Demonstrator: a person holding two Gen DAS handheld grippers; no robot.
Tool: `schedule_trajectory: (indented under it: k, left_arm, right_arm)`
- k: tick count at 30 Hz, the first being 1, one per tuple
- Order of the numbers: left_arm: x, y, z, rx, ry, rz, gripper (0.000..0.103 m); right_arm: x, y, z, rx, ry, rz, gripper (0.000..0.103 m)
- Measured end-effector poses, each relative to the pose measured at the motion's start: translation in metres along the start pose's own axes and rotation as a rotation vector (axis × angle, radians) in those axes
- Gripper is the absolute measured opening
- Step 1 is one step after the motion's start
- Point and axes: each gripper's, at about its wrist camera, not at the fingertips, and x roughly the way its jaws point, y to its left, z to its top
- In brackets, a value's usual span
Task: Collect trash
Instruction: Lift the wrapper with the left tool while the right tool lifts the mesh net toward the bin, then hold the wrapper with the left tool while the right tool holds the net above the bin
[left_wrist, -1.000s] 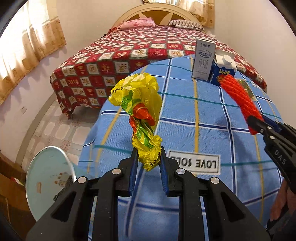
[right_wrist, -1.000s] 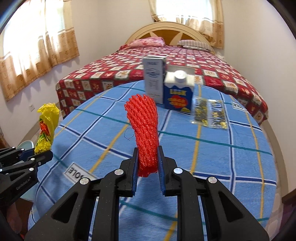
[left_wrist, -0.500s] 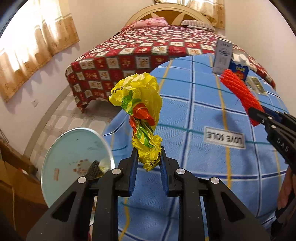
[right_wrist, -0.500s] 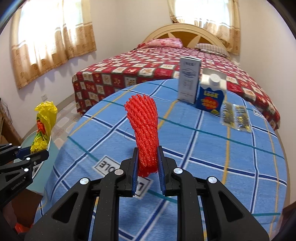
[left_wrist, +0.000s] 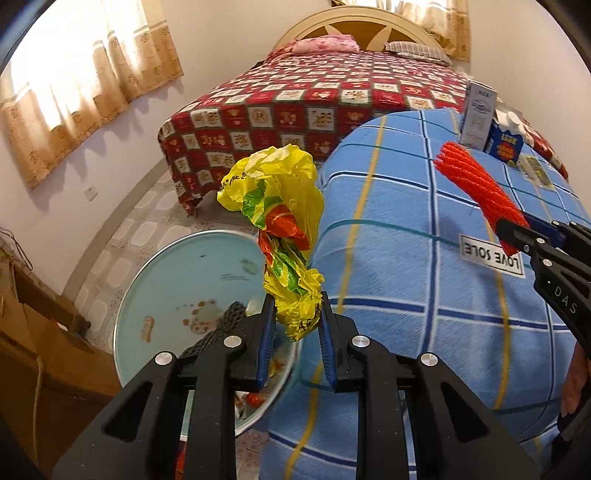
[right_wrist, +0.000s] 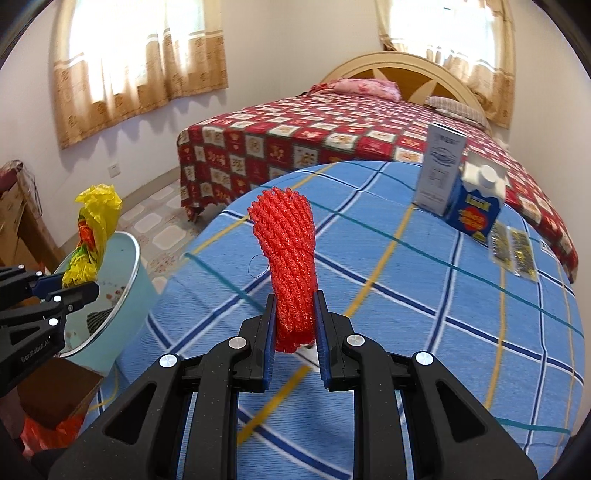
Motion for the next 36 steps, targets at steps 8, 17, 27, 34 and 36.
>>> schedule_trajectory:
  k: [8,17,27,34,36]
  left_arm:
    - [-0.006,0.014,-0.007,-0.014,-0.006,0.012,0.022]
    - [-0.006,0.025,-0.012,-0.019,-0.005,0.036,0.022]
    - [-0.008,0.043,-0.024,-0.028,0.004,0.069,0.022]
    - [-0.011,0.059,-0.034,-0.041,0.006,0.090,0.022]
    - [-0.011,0.064,-0.038,-0.046,0.010,0.096,0.022]
  right_arm:
    - [0.004,0.023,0.001,-0.043,0.006,0.022,0.019]
    - [0.007,0.037,0.003,-0.073,0.007,0.040,0.019]
    - [0.008,0.051,0.004,-0.103,0.005,0.055,0.019]
    - [0.009,0.062,0.006,-0.129,0.002,0.069,0.019]
    - [0.009,0.066,0.007,-0.136,0.002,0.072,0.019]
